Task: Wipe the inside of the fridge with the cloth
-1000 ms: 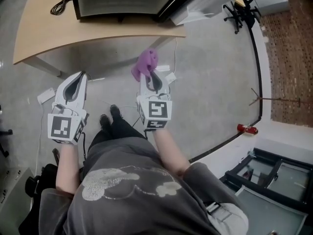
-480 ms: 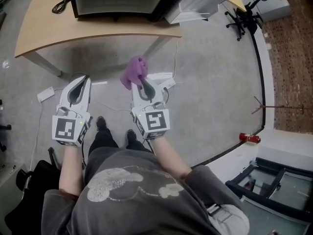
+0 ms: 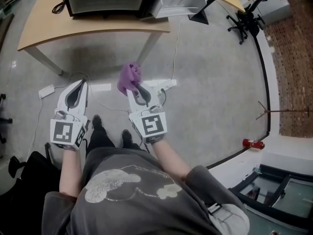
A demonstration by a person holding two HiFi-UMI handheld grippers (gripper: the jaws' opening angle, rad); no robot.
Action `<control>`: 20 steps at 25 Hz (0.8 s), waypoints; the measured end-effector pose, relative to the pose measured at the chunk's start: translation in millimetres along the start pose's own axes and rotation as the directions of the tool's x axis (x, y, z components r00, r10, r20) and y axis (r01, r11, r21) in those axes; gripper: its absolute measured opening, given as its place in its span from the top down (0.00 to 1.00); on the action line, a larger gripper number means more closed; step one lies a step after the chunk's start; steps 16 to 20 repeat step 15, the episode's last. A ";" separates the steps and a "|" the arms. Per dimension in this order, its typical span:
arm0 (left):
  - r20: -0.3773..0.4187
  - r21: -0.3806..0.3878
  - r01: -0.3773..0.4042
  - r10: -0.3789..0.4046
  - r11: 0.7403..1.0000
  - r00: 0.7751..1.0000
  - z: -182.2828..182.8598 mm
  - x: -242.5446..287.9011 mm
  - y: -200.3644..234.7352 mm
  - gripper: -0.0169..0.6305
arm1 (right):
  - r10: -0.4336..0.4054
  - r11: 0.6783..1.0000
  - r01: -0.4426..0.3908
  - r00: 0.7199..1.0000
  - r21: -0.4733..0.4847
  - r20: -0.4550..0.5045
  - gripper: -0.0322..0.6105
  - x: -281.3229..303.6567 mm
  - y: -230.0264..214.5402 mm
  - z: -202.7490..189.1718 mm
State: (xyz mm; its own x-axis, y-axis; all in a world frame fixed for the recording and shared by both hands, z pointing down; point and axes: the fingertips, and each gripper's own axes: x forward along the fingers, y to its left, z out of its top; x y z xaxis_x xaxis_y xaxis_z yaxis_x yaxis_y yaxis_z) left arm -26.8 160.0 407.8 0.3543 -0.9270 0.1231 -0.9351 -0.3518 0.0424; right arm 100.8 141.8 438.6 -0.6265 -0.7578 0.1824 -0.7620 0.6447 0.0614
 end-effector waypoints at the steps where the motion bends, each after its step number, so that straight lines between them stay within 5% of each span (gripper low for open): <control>1: -0.003 -0.002 -0.001 0.001 1.000 1.000 -2.2 -2.3 -6.2 0.95 | 0.008 1.000 -0.008 1.000 -0.001 0.002 0.89 -4.7 0.3 -1.7; 20: -0.001 0.002 0.009 -0.009 1.000 1.000 -8.7 -17.8 -62.1 0.95 | 0.044 0.999 -0.044 0.999 -0.029 0.013 0.89 -52.2 -1.4 -6.0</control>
